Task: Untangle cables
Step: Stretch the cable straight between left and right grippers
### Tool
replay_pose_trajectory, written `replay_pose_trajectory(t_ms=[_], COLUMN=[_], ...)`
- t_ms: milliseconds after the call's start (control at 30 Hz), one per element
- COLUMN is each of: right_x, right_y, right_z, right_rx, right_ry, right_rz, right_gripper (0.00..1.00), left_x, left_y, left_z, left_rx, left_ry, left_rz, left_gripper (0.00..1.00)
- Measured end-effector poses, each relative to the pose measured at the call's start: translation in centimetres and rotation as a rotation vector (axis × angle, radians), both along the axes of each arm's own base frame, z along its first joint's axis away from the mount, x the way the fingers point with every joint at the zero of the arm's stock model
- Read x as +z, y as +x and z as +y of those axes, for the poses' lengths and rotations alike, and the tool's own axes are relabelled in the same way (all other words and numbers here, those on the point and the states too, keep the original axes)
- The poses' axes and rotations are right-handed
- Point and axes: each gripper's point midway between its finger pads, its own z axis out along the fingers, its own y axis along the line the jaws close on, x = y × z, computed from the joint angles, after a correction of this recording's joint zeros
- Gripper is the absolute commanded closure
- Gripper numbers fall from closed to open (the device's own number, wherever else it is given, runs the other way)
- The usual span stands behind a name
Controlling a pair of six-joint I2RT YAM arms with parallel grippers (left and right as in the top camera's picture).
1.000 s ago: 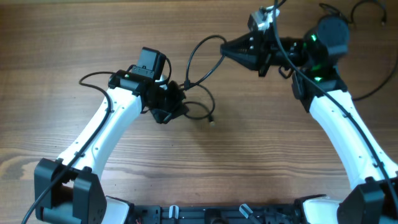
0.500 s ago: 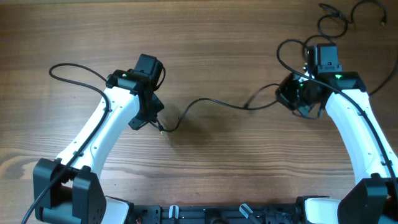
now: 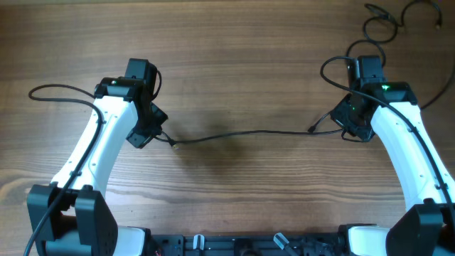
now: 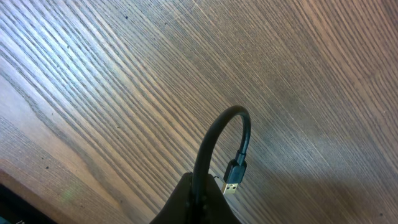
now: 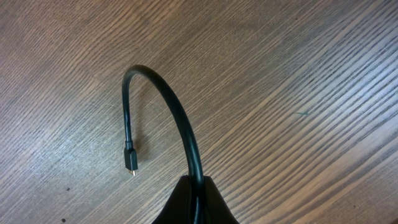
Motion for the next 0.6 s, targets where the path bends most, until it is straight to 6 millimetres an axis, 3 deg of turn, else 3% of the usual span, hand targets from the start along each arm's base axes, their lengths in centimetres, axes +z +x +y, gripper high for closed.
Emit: replay_pose_trajectory(t_ms=[500,600], right_x=[0.0,0.1], right_y=[0.2,0.3], right_z=[0.2,0.1], right_rx=[0.004,0.002], right_ry=[0.002,0.001], right_rz=[-0.009,-0.013], right_gripper=[0.96,0.96], left_x=[0.1,0.0], left_y=[-0.1,0.0], left_z=[0.9,-0.4], left_rx=[0.002,-0.078], left_ry=[0.05,-0.035], left_rz=[0.004,0.009], left_gripper=[0.92,0.94])
